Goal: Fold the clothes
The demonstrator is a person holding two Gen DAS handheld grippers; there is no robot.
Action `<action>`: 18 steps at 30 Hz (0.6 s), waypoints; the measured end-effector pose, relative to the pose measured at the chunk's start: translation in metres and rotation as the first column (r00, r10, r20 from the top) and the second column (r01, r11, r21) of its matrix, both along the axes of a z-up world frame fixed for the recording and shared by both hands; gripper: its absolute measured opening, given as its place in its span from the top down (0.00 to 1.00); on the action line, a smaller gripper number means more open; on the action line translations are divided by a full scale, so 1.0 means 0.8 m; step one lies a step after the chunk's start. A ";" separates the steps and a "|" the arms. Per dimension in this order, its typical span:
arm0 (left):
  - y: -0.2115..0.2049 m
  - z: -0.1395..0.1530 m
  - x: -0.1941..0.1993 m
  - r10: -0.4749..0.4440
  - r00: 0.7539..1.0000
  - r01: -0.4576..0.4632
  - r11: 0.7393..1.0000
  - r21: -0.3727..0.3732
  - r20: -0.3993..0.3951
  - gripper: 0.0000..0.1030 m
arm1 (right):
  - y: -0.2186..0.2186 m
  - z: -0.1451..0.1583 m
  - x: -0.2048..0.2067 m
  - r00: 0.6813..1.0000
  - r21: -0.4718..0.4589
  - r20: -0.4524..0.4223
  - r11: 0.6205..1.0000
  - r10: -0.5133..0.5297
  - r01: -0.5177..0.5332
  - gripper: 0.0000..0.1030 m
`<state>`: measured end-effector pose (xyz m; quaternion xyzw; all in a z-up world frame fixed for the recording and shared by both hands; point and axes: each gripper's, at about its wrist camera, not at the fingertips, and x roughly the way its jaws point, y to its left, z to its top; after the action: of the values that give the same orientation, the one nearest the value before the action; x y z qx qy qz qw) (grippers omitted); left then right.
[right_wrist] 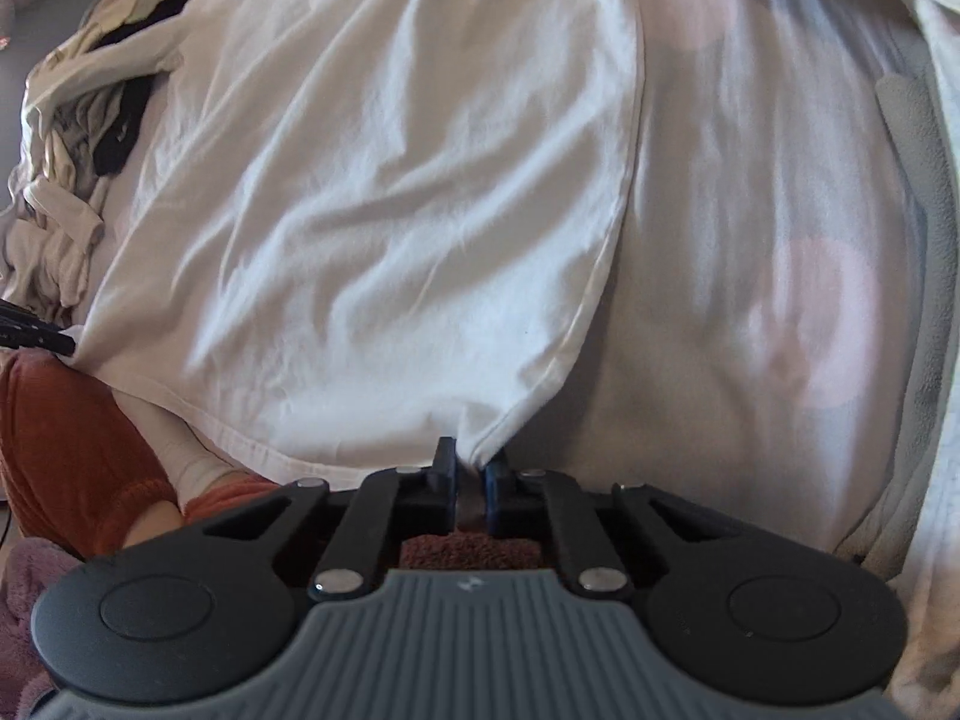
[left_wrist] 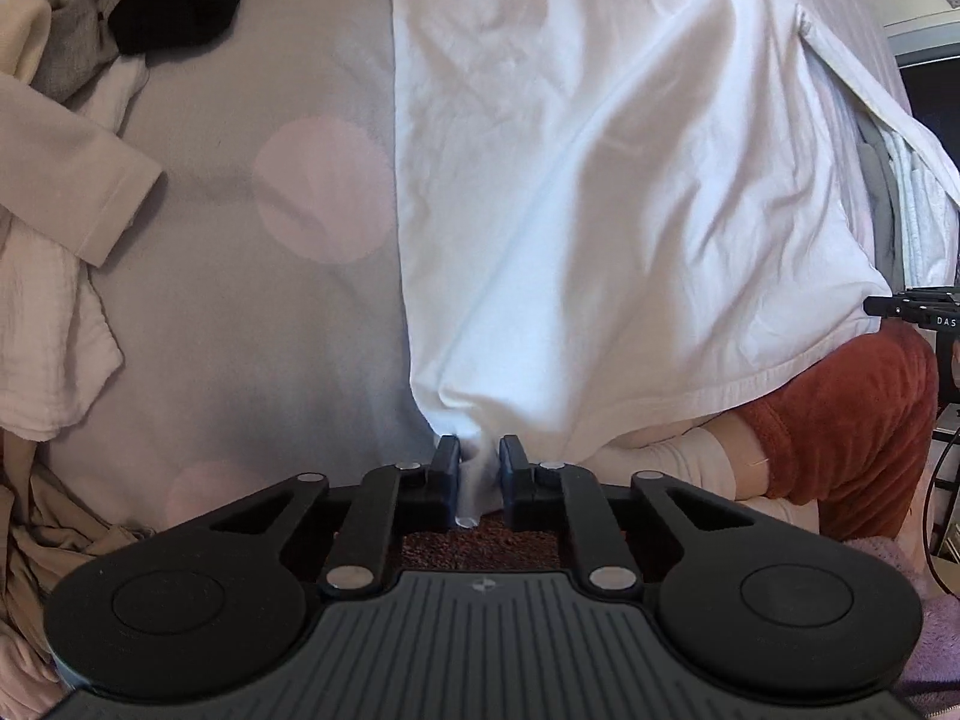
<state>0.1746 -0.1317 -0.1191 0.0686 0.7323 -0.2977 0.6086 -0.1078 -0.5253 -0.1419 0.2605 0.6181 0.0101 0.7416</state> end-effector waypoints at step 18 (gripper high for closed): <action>-0.016 0.071 -0.054 -0.098 0.992 0.099 0.995 -0.011 0.075 0.95 | -0.036 0.091 -0.064 0.999 -0.161 0.026 0.986 -0.028 0.032 0.92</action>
<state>0.1314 -0.1445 -0.0620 0.1113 0.7028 -0.3302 0.6202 -0.1587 -0.5537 -0.0694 0.2089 0.6039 -0.0481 0.7677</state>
